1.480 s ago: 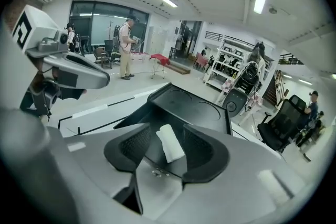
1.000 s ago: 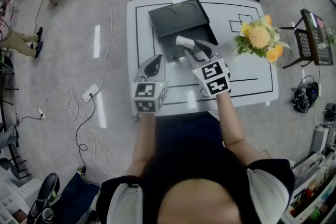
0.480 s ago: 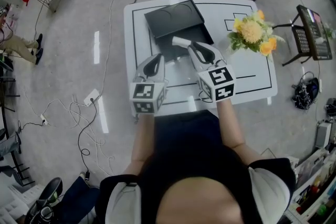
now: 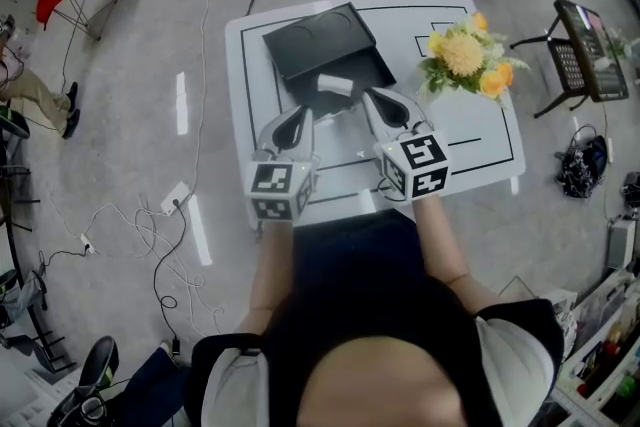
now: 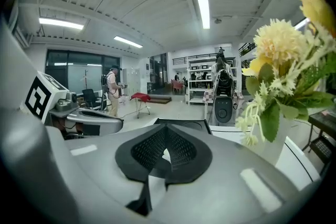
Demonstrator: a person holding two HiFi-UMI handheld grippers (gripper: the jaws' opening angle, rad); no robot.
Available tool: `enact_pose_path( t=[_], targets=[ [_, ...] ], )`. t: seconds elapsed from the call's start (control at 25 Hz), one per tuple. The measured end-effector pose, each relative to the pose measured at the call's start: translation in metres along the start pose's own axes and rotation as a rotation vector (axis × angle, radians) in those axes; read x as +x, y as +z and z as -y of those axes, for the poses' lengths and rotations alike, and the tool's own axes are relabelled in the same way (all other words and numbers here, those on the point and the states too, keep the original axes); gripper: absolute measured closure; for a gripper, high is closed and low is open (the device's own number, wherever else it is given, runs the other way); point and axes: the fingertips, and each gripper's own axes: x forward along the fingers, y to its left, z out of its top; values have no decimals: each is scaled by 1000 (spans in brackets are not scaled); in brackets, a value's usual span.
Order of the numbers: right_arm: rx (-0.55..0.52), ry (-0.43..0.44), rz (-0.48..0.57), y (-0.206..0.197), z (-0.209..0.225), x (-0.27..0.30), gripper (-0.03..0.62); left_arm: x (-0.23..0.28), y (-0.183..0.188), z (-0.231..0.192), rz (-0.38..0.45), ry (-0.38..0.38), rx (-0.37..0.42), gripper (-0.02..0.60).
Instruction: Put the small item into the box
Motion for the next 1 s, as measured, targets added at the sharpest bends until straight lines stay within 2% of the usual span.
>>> enact_pose_path(
  t=[0.2, 1.0],
  targets=[
    [40, -27, -1, -8, 8, -5, 594, 2, 0, 1, 1, -3, 4, 572],
    [11, -13, -40, -18, 5, 3, 594, 9, -5, -4, -7, 6, -2, 572]
  ],
)
